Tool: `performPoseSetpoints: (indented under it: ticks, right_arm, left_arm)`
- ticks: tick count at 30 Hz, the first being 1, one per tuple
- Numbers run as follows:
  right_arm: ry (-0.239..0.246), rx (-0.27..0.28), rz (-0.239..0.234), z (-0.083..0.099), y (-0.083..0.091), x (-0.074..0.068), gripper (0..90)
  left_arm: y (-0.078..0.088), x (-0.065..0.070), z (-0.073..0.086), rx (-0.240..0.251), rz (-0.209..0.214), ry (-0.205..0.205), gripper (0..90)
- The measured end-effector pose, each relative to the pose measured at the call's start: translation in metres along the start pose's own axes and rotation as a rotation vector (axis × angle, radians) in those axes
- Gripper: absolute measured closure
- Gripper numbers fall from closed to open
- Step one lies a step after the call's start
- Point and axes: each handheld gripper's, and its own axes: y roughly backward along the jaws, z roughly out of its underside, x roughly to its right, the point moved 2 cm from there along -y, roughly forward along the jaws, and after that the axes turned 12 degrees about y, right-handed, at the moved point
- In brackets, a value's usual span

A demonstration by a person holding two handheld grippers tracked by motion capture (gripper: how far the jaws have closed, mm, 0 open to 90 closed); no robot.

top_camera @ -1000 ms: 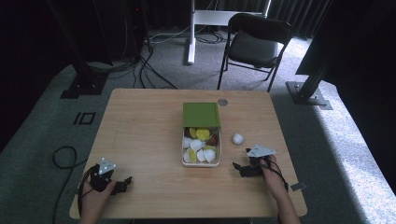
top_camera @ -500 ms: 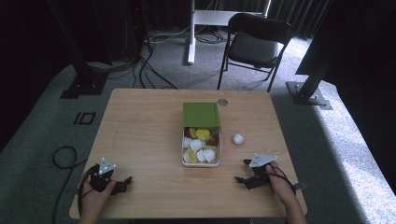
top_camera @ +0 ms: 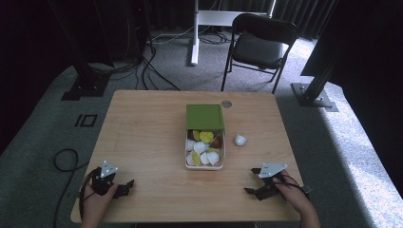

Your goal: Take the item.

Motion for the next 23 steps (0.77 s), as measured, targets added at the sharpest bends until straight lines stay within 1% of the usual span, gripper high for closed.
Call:
performPoseSetpoints:
  ticks: [2, 4, 5, 8, 23]
  right_arm:
    - [0.015, -0.006, -0.016, 0.0011, 0.0018, -0.0029, 13.2]
    - [0.008, 0.002, -0.019, 0.0026, 0.0025, -0.005, 13.1]
    - [-0.011, 0.01, -0.02, 0.0038, 0.0022, -0.0063, 12.5]
    - [-0.009, 0.019, -0.02, 0.0049, 0.0027, -0.0079, 12.5]
    - [-0.011, 0.017, -0.021, 0.0049, 0.0024, -0.0077, 12.2]
  left_arm:
    - [0.0, 0.0, 0.0, 0.0, 0.0, 0.0, 0.7]
    - [0.0, 0.0, 0.0, 0.0, 0.0, -0.001, 0.7]
    - [0.0, 0.0, 0.0, 0.0, 0.0, -0.001, 0.7]
    - [0.0, 0.0, 0.0, 0.0, 0.0, 0.0, 0.7]
    - [0.0, 0.0, 0.0001, 0.001, 0.0, 0.0, 0.7]
